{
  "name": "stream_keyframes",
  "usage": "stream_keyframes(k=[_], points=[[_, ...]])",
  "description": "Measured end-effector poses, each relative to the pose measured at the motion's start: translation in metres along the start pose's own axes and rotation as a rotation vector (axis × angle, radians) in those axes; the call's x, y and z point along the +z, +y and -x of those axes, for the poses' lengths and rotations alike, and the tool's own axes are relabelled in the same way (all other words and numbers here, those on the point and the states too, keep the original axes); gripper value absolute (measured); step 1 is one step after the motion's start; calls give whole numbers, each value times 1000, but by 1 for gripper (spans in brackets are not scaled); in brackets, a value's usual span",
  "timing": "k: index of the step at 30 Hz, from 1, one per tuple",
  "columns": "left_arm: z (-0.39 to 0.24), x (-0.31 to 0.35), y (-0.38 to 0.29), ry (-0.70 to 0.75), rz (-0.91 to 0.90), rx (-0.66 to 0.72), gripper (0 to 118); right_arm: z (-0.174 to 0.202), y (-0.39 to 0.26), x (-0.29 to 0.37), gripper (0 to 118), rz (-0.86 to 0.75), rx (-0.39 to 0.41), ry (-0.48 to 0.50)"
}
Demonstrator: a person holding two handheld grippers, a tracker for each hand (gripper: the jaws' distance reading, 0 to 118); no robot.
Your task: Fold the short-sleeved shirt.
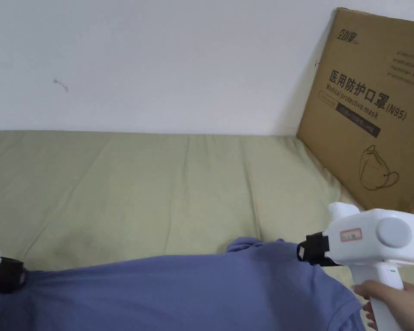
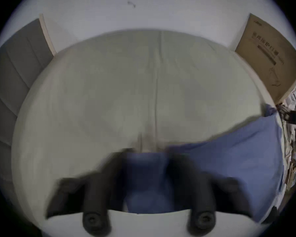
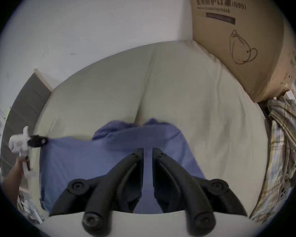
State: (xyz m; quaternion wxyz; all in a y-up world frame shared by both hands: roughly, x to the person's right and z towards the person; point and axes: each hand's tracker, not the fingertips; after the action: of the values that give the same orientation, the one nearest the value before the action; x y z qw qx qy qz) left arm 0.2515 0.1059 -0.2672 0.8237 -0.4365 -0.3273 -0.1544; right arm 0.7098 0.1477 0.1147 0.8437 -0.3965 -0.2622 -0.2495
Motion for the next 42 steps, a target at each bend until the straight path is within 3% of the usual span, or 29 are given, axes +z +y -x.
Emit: stream_keyframes(k=[2,3,4,5,6,10,16,18,19,20,21,24,29,32,34,42], points=[[2,16,1,-116,-7,14,3,-2,19,-17,12,14,2,2],[1,24,-1,-93,-12,-6,3,-2,27,-26,13,26,3,0],[0,30,1,-75,-19,-50,3,-1,34,-35,35,39,3,-14],[-2,37,0,-77,-19,-79,3,0,42,-45,71,63,1,-57],[-3,42,0,-91,-18,-86,3,0,47,-54,95,85,-2,-81],[-3,59,1,-113,-23,-82,3,-6,57,-80,96,128,-78,-109],[-5,64,0,-132,6,-52,3,-15,53,-102,96,208,-103,-144],[-5,66,0,-126,10,-62,3,-13,49,-98,89,205,-109,-142],[-5,69,0,-117,3,-71,3,-12,48,-90,53,200,-105,-109],[-7,70,0,-116,4,-72,3,-11,49,-83,6,182,-89,-102],[-6,73,-1,-117,4,-69,3,-12,50,-74,3,170,-82,-97],[-6,86,-1,-111,-11,-51,3,-16,63,-27,3,50,-103,35],[2,130,4,-122,-84,56,3,-15,53,65,3,-62,-34,5],[3,178,13,-142,-192,130,3,-12,52,126,3,-152,-42,36],[-1,213,22,-139,-240,111,3,-2,51,167,3,-190,-42,73],[-16,346,61,-103,-433,55,3,46,68,325,3,-425,54,52]])
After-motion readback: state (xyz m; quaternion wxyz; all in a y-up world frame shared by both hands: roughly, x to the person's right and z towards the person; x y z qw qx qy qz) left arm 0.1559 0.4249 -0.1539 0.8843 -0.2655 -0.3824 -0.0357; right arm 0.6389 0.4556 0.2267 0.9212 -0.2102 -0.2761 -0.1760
